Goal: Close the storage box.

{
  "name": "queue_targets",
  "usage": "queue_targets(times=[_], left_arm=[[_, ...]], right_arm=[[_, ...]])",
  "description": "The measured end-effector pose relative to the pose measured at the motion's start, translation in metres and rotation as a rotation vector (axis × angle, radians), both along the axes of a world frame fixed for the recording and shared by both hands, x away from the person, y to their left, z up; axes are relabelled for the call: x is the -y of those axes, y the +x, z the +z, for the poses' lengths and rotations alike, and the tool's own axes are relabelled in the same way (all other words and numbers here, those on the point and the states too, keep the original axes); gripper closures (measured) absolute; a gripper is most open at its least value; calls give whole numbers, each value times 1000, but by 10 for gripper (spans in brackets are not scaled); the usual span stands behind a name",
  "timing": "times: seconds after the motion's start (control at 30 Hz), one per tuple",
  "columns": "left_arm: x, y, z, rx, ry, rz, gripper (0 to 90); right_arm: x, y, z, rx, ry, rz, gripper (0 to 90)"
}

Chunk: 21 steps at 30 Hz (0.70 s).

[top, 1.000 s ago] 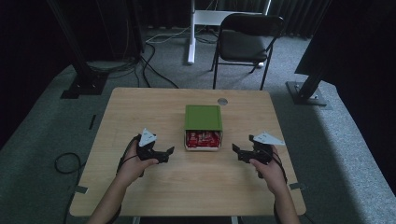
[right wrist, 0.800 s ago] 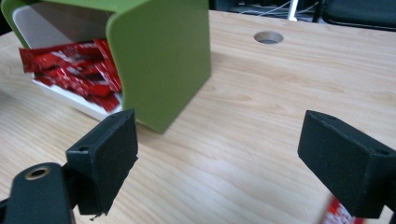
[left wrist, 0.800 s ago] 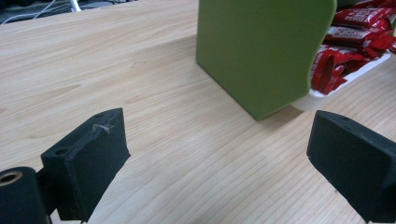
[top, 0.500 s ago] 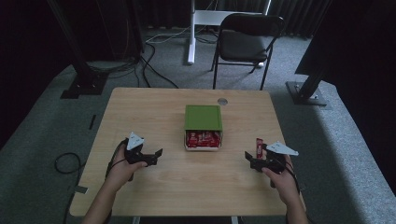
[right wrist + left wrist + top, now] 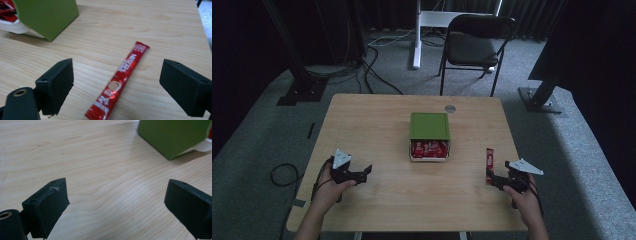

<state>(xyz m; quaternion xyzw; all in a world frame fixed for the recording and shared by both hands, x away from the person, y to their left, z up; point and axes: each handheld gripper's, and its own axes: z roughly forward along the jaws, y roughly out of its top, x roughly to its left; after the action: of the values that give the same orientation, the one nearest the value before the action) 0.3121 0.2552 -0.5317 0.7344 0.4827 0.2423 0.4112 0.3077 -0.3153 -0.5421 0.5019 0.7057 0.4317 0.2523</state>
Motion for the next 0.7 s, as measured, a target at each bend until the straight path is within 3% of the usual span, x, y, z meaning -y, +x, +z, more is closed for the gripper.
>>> queue_targets(times=[0.2,0.53,0.7], left_arm=[[-19,-9,-7,-16,-12,69,59],[-40,-17,-16,-84,15,215,59],[-47,-23,-20,-109,38,265,59]], right_arm=[[11,-4,-7,-9,-4,-48,118],[26,-8,-19,-45,-7,-163,118],[31,-8,-24,-87,-18,-227,125]])
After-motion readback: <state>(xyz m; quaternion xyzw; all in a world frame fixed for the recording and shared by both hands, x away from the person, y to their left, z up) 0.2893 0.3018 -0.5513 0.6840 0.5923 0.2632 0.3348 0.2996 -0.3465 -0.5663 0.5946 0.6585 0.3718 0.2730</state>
